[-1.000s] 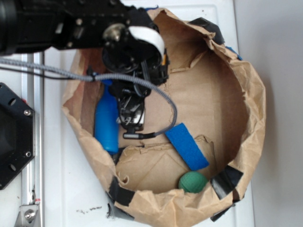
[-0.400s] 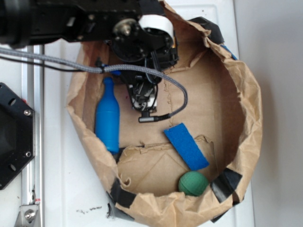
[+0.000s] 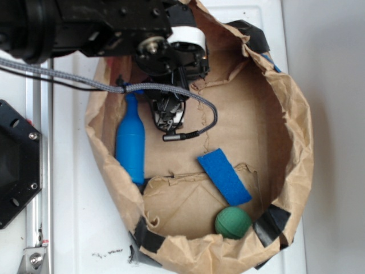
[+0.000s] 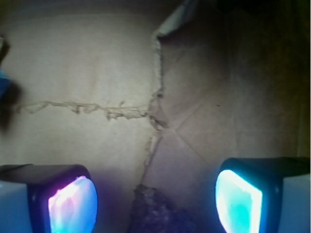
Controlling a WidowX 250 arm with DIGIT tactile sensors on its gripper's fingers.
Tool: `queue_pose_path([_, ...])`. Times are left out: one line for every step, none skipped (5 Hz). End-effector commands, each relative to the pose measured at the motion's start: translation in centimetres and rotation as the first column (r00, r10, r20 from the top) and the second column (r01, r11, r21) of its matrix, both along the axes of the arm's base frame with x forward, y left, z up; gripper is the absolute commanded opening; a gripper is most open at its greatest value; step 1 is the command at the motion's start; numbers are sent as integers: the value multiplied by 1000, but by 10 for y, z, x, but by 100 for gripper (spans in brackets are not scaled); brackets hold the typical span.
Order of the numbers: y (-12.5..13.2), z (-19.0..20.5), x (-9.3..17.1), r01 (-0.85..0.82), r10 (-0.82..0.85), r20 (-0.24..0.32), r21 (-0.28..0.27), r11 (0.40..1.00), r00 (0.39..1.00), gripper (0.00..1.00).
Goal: Grab the rock.
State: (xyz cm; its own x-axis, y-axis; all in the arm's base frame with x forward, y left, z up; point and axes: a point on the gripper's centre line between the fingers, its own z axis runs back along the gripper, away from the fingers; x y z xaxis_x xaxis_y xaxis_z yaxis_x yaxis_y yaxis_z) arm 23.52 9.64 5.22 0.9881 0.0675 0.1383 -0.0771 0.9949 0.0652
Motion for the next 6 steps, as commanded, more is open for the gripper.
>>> queue_pose_path([-12, 3, -12, 57, -57, -8, 8, 998, 998, 100])
queue_pose_path([-14, -1, -13, 64, -64, -4, 14, 998, 998, 100])
queue_pose_path([-17, -5, -8, 58, -58, -1, 23, 998, 998, 100])
queue_pose_path([-20, -15, -2, 51, -50, -13, 46, 998, 999, 100])
queue_pose_path([-22, -26, 1, 50, -47, -30, 78, 996, 998, 52])
queue_pose_path([-23, -25, 3, 48, -47, -22, 81, 996, 999, 0])
